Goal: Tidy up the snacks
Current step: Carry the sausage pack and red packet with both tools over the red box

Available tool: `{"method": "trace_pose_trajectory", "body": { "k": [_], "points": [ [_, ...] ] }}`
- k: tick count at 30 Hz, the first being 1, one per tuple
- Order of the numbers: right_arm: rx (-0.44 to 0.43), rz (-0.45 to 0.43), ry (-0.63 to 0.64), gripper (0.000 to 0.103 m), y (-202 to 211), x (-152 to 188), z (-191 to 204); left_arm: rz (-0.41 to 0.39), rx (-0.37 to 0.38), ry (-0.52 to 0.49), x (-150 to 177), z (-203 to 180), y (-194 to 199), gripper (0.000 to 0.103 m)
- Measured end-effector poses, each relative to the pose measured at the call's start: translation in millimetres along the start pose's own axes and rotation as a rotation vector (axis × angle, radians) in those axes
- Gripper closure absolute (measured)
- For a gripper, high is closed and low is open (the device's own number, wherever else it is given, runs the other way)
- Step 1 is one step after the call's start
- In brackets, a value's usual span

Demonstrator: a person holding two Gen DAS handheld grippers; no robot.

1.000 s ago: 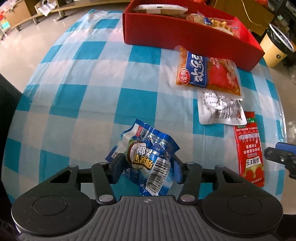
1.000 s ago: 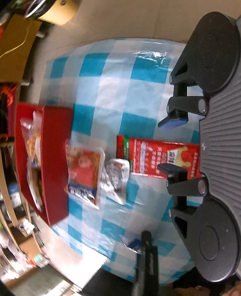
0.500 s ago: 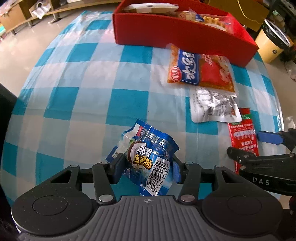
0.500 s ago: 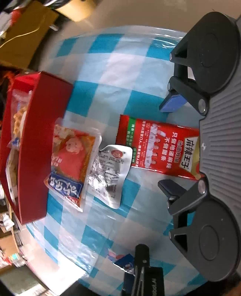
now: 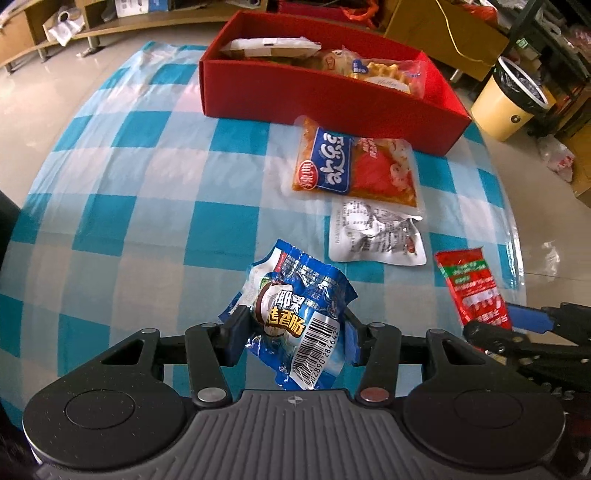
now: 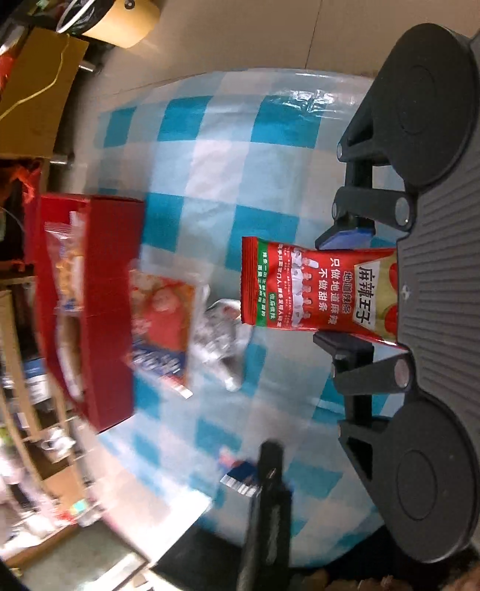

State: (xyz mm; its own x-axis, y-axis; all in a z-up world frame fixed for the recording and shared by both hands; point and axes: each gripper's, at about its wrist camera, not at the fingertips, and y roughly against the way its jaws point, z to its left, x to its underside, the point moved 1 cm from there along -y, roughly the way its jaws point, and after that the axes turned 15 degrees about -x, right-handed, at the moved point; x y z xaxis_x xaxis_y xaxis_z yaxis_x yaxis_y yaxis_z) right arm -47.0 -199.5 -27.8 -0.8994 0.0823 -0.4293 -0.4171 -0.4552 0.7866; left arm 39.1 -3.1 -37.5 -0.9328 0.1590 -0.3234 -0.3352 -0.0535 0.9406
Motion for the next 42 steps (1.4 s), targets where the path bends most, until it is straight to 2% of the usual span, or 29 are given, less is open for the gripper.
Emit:
{"method": "trace_pose_trajectory", "body": {
  "k": [6, 15, 30, 42],
  "points": [
    [-0.058, -0.071, -0.033, 0.059, 14, -8, 1, -0.01, 0.02, 0.013, -4, 0, 5, 0.045],
    [-0.089, -0.145, -0.047, 0.059, 24, -26, 0, -0.053, 0.037, 0.042, -20, -1, 16, 0.045],
    [-0.107, -0.26, -0.036, 0.059, 38, -64, -4, -0.147, 0.036, 0.05, -56, -14, 33, 0.045],
    [-0.104, -0.301, -0.026, 0.059, 37, -93, -6, -0.212, 0.016, 0.063, -87, -18, 40, 0.044]
  ]
}}
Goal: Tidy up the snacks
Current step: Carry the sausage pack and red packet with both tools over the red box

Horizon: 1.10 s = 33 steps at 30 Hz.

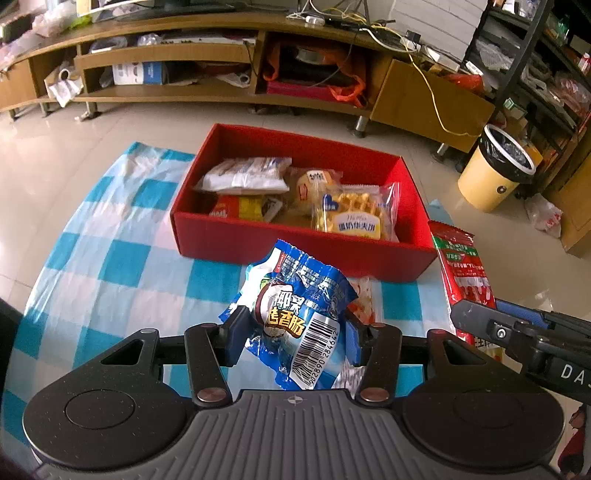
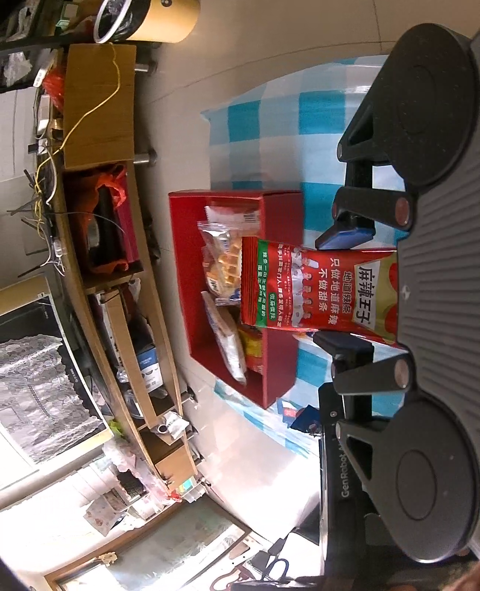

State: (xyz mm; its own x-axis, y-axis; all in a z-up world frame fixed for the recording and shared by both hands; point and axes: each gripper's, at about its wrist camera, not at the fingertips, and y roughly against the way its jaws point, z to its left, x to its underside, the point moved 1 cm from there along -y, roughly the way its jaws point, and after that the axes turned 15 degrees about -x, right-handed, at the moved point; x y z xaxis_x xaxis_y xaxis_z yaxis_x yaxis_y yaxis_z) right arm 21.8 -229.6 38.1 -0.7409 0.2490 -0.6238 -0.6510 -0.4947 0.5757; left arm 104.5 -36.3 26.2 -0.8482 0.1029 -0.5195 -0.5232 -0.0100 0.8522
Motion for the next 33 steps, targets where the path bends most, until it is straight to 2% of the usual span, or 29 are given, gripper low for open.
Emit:
{"method": "trace_pose_trajectory", "body": {
  "k": [12, 26, 33],
  "points": [
    [0.012, -0.032, 0.003, 0.059, -22, -34, -8, -0.031, -0.031, -0.026, -25, -14, -14, 0.044],
    [0.044, -0.018, 0.016, 0.059, -76, -76, -27, -0.024, -0.091, -0.011, -71, -24, -61, 0.044],
    [0.052, 0.001, 0.004, 0.059, -102, -88, -40, -0.016, -0.11, -0.02, -83, -30, -80, 0.044]
  ]
}}
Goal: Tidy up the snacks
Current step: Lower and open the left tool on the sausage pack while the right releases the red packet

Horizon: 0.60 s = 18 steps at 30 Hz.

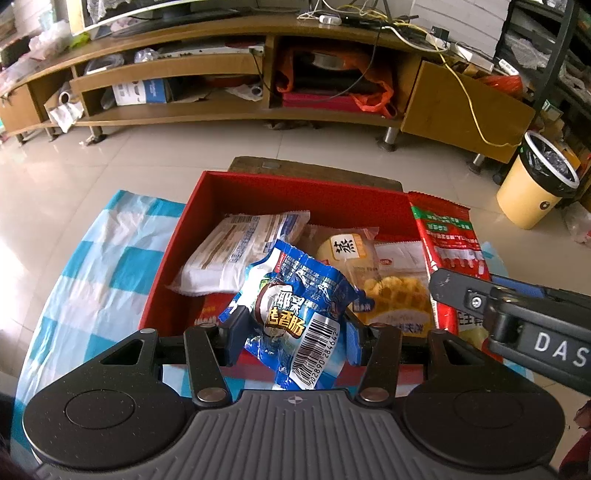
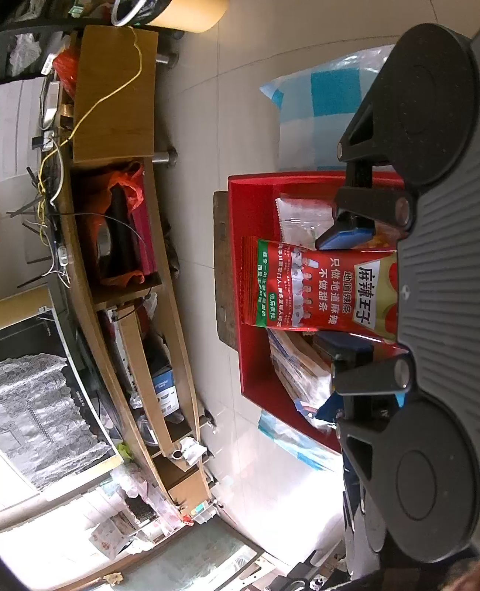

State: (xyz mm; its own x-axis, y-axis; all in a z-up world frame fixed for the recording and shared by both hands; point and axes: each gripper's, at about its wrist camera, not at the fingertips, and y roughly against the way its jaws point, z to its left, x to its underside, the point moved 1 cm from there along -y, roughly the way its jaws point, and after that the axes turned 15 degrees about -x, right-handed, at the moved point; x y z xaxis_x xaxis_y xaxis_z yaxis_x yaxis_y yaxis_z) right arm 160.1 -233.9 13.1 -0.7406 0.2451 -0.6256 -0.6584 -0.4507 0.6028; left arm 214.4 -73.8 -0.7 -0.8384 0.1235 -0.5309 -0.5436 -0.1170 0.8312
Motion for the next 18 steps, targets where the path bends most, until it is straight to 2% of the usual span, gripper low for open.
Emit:
{"method": "trace_pose_trajectory", "body": {
  "k": [11, 18],
  "points": [
    [0.027, 0.043, -0.018, 0.058, -35, -8, -15, 0.013, -0.022, -0.005, -11, -3, -24, 0.04],
    [0.055, 0.041, -0.035, 0.056, -44, -10, -22, 0.011, -0.032, -0.001, -13, -1, -30, 0.028]
  ]
}}
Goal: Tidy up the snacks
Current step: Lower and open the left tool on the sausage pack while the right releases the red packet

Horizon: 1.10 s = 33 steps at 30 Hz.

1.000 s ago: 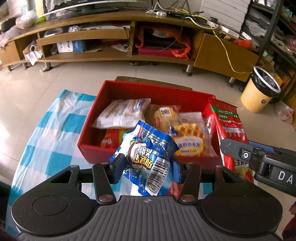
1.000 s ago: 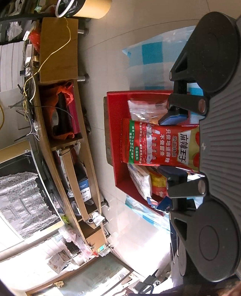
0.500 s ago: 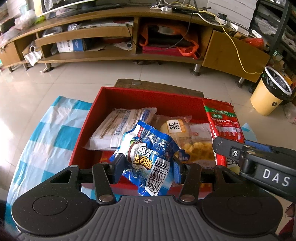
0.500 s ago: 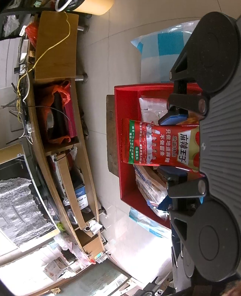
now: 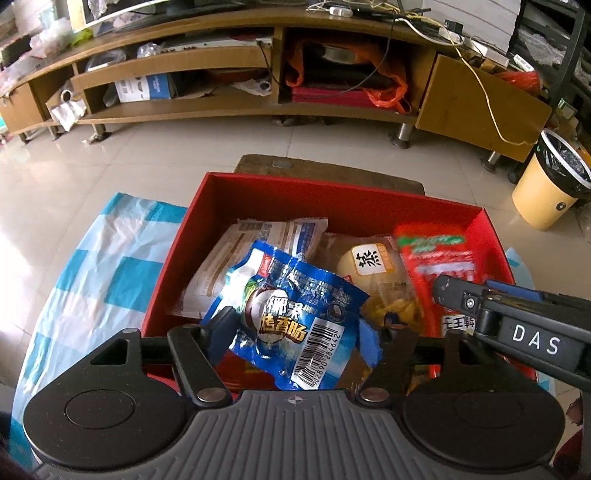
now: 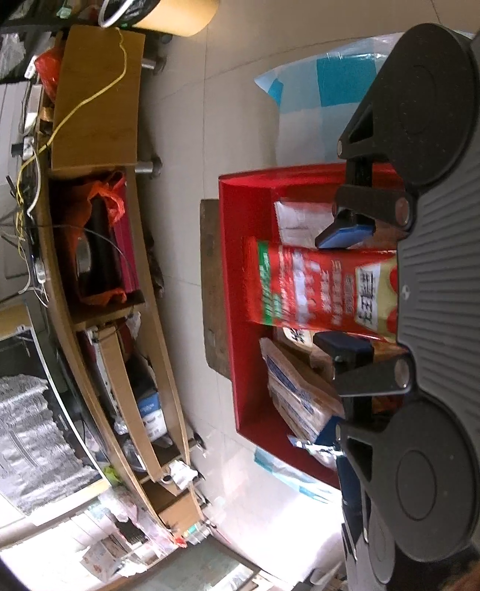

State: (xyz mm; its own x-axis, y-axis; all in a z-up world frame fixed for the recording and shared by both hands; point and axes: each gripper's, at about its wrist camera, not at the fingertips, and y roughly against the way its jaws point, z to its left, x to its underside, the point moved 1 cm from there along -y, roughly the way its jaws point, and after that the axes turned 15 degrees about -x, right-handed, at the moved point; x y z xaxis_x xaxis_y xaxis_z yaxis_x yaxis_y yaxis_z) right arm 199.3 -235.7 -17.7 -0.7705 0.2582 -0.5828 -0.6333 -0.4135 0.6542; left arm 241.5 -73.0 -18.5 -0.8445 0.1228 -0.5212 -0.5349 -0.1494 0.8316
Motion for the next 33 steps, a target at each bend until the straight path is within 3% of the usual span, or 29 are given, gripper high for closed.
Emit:
{"method": "trace_pose_trajectory", "body": {
  "k": [20, 28, 29, 31, 33],
  "points": [
    [0.016, 0.007, 0.016, 0.055, -2, 3, -2, -0.028, -0.051, -0.011, -1, -1, 3, 0.022],
    [-0.051, -0.021, -0.041, 0.055, -3, 1, -8, -0.033, -0.05, 0.011, -3, 6, 5, 0.021],
    [-0.091, -0.034, -0.072, 0.053, -1, 0, -10, -0.032, -0.048, 0.014, -3, 7, 5, 0.02],
    [-0.161, -0.054, -0.138, 0.038, 1, -2, -15, -0.032, -0.037, 0.022, -3, 10, 7, 0.018],
    [-0.164, -0.061, -0.156, 0.033, 3, -3, -17, -0.037, -0.037, 0.02, -2, 11, 10, 0.018]
  ]
}}
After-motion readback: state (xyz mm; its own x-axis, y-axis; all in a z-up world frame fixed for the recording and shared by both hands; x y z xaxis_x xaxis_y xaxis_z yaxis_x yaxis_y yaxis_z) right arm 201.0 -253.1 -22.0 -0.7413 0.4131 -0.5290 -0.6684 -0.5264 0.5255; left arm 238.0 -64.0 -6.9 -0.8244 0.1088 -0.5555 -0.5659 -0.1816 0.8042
